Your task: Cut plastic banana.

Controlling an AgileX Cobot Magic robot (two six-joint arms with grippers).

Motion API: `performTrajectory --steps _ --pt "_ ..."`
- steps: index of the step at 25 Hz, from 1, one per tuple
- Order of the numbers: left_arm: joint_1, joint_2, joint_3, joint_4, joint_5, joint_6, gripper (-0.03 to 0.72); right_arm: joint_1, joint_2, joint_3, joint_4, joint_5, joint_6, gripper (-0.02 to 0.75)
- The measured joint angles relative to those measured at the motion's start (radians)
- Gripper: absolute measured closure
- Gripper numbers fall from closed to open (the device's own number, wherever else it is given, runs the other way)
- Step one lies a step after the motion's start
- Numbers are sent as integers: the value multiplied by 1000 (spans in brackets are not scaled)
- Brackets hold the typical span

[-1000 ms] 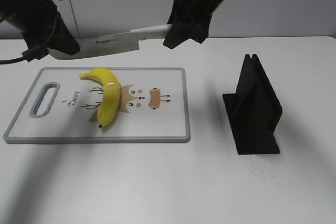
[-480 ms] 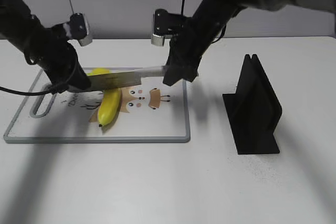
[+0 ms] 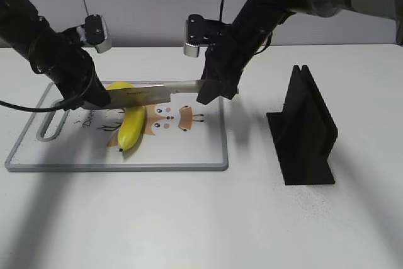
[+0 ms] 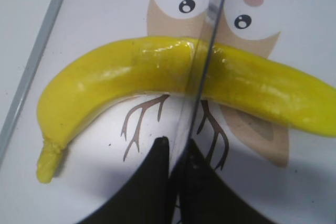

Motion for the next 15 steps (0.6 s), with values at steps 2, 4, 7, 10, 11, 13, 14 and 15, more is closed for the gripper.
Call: performTrajectory --steps 2,4,7,10,11,13,14,15 --pt "0 -8 1 0 0 0 659 0 -2 0 0 4 0 572" --pt "-1 -23 9 2 -4 0 659 1 -12 0 -1 9 1 572" --pt "-5 -59 24 13 2 -3 659 5 -40 3 -13 31 8 572" --pt "-6 -133 29 21 8 -6 659 6 -92 4 -21 39 11 573" --pt "-6 -165 29 22 10 -6 659 6 -110 0 -22 44 11 573" --pt "-6 -202 29 23 18 -6 660 6 -133 -14 -24 65 11 573" --pt "-6 -217 29 23 25 -6 660 6 -138 -23 -26 82 14 573" --pt "-6 -227 29 20 32 -6 660 6 -140 -32 -27 94 15 573"
